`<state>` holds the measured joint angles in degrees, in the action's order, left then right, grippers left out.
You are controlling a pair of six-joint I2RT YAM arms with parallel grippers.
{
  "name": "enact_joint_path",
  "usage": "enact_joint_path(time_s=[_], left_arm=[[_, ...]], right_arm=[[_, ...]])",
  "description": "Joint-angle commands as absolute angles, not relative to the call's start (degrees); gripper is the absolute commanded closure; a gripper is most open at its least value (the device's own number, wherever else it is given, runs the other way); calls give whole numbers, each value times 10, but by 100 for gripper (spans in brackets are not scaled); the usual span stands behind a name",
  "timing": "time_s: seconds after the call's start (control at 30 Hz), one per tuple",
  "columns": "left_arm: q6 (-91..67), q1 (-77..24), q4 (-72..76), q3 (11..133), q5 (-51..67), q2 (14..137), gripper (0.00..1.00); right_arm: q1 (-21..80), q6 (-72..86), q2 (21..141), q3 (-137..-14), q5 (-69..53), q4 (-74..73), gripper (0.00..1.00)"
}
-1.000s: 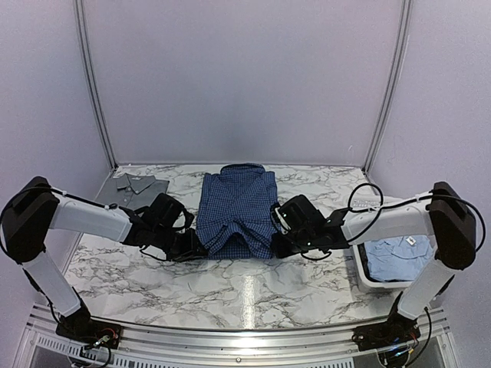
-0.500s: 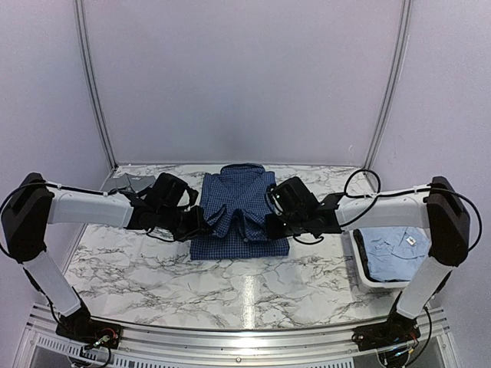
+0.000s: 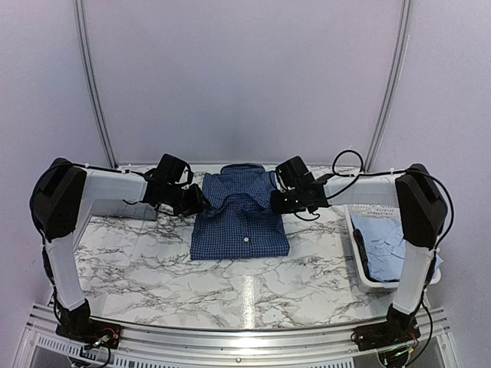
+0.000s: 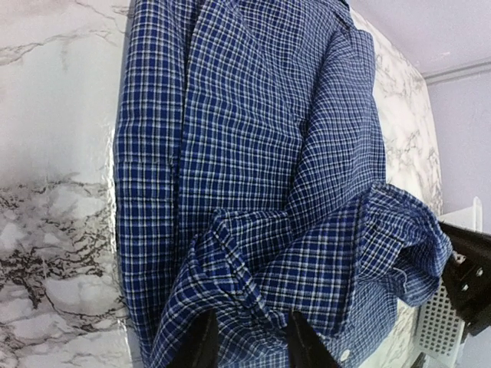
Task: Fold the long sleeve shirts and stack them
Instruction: Fold the rectangle-folded shirt at the center of the board.
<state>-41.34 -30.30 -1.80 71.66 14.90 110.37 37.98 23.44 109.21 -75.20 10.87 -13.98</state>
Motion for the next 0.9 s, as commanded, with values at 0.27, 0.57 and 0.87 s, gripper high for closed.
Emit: enact_joint_path(time_s=[0.27,0.57,0.87], left_arm=[[-354,-263,-78,751,121,1066,30],[-359,-287,-80,708,117,1023,55],[-368,-310,-66,740,121,1099,99]], right_arm=[[347,194,1032,-786,103,-171,52],[413,199,1032,-756,27,-140,72],[378,192,1170,-840,-82,-109,85]])
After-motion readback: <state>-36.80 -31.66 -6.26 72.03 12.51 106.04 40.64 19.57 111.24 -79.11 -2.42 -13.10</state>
